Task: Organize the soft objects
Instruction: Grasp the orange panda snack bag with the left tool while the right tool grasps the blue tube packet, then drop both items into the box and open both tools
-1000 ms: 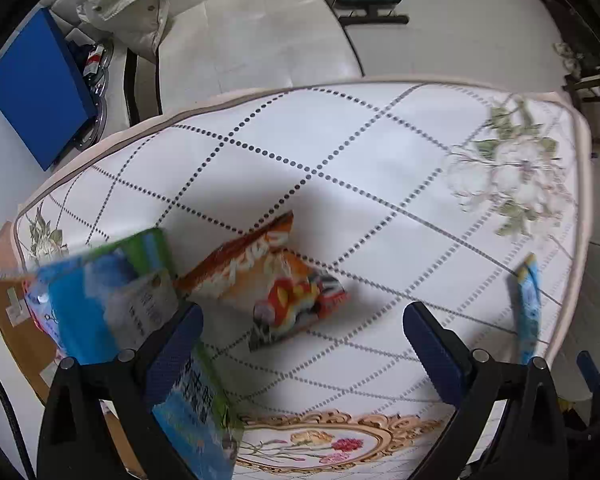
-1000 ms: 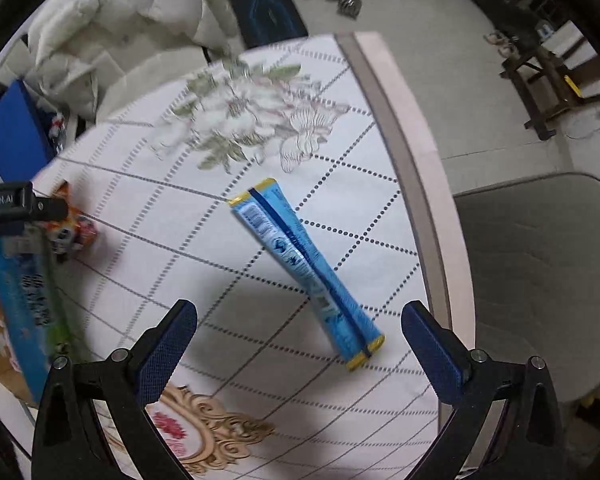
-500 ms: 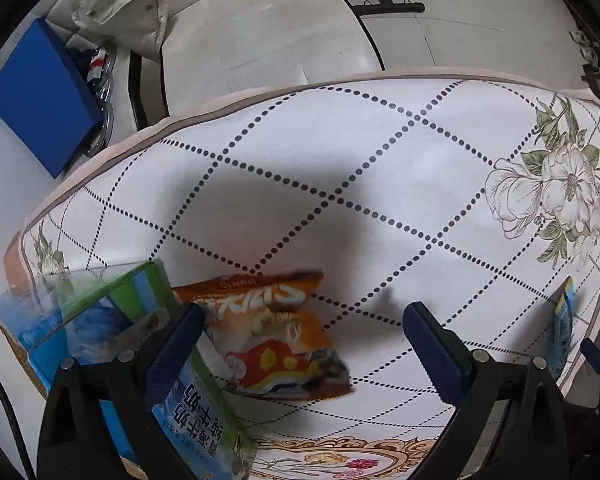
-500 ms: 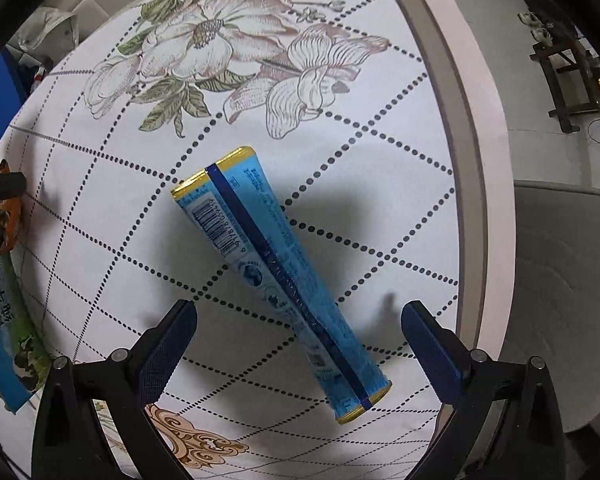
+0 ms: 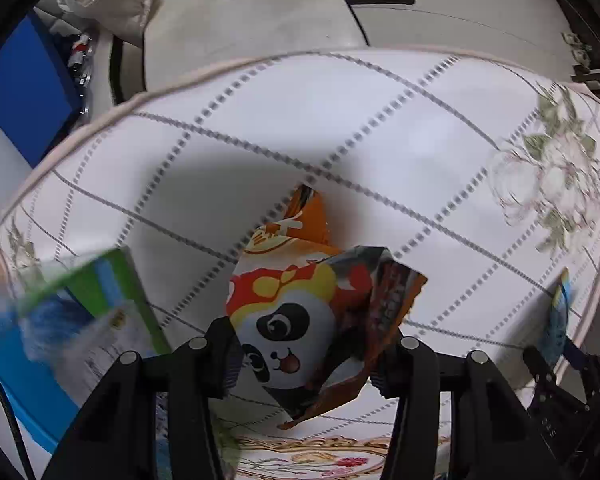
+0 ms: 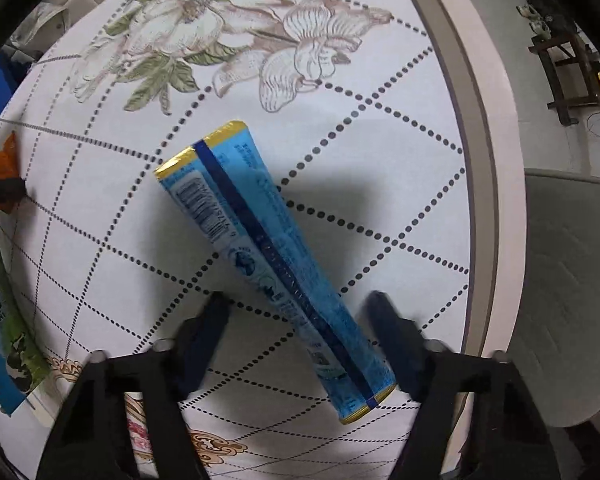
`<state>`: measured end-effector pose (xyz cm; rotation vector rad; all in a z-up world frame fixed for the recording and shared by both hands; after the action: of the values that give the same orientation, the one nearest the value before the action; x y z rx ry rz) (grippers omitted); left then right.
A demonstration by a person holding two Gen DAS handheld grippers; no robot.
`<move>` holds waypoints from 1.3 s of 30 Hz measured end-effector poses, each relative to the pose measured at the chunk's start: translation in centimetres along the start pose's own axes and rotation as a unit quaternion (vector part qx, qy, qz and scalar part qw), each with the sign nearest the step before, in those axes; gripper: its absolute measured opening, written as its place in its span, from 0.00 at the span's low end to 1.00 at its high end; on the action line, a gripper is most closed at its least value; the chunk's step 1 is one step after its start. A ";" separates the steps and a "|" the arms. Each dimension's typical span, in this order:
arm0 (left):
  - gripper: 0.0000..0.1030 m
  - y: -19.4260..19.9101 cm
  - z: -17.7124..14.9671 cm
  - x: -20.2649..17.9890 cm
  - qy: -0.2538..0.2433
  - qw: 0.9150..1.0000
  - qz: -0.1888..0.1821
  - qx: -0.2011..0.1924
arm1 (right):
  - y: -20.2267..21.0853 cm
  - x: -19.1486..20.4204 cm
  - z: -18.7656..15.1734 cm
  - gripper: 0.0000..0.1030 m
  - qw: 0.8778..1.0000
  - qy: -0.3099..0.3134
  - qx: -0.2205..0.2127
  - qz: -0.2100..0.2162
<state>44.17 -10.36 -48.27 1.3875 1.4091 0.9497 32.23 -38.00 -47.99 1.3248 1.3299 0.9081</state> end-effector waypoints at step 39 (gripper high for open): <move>0.41 13.6 -23.0 29.0 0.089 0.982 -0.023 -0.163 | 20.4 33.4 -11.0 0.15 0.978 0.094 -0.109 0.149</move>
<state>27.66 21.09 -31.27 1.0426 1.3369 1.2379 29.87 -1.31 -30.73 1.3086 1.1486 1.3747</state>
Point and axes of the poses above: each gripper's, at about its wrist camera, not at the fingertips, and y roughly against the way its jaws point, x to its left, z to its top, the point moved 7 cm from there along -y, roughly the way its jaws point, and after that the axes turned 6 degrees about -z, right-handed, at the moved point
